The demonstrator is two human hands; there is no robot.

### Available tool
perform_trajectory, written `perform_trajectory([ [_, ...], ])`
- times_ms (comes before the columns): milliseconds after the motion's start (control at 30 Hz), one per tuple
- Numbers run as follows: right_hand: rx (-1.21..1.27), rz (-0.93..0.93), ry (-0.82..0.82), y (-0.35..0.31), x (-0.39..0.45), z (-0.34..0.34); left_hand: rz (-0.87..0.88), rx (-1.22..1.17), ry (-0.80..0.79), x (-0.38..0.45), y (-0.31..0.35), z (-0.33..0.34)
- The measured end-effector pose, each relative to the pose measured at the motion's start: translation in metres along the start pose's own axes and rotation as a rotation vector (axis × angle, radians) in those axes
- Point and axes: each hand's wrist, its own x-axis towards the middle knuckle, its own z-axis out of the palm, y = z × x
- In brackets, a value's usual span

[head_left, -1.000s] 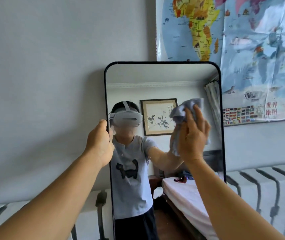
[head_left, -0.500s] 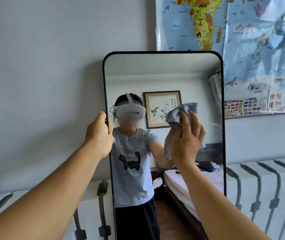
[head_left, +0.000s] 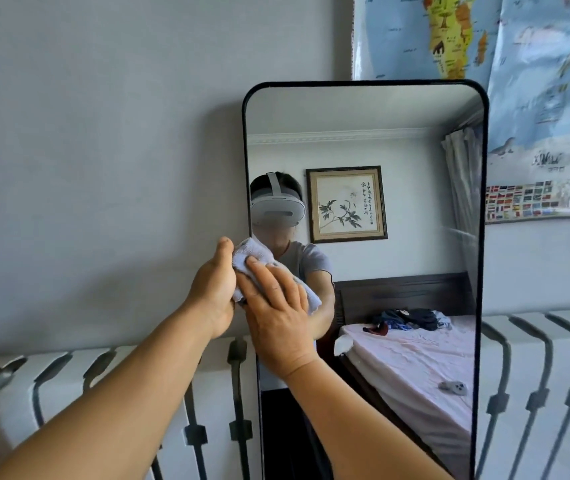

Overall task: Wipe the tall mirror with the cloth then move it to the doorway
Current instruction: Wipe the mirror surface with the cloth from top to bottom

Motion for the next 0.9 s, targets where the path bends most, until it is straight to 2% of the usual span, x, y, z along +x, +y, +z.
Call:
perform_trajectory([
  [67,-0.021,0.009,-0.04,0.01,-0.003,-0.003,0.002,-0.028,-0.015,-0.001,-0.005,0.003],
  [200,-0.097,0.159,-0.071,0.045,-0.013,-0.02,-0.005,-0.089,0.003,-0.004,-0.011,0.009],
  [367,-0.091,0.348,0.125,0.096,-0.026,-0.062,-0.043,-0.006,0.112,-0.004,-0.027,0.007],
  [467,-0.159,0.527,0.173,0.132,-0.036,-0.082,-0.028,0.066,0.114,-0.008,-0.041,0.009],
  [600,-0.218,0.816,0.121,0.165,-0.048,-0.11,0.001,0.118,0.109,-0.013,-0.051,0.012],
  [733,-0.233,0.881,0.126,0.169,-0.052,-0.121,0.002,0.13,0.114,-0.017,-0.056,0.014],
  [900,0.008,0.906,0.298,0.16,-0.053,-0.115,-0.036,0.13,0.116,-0.021,-0.059,0.013],
])
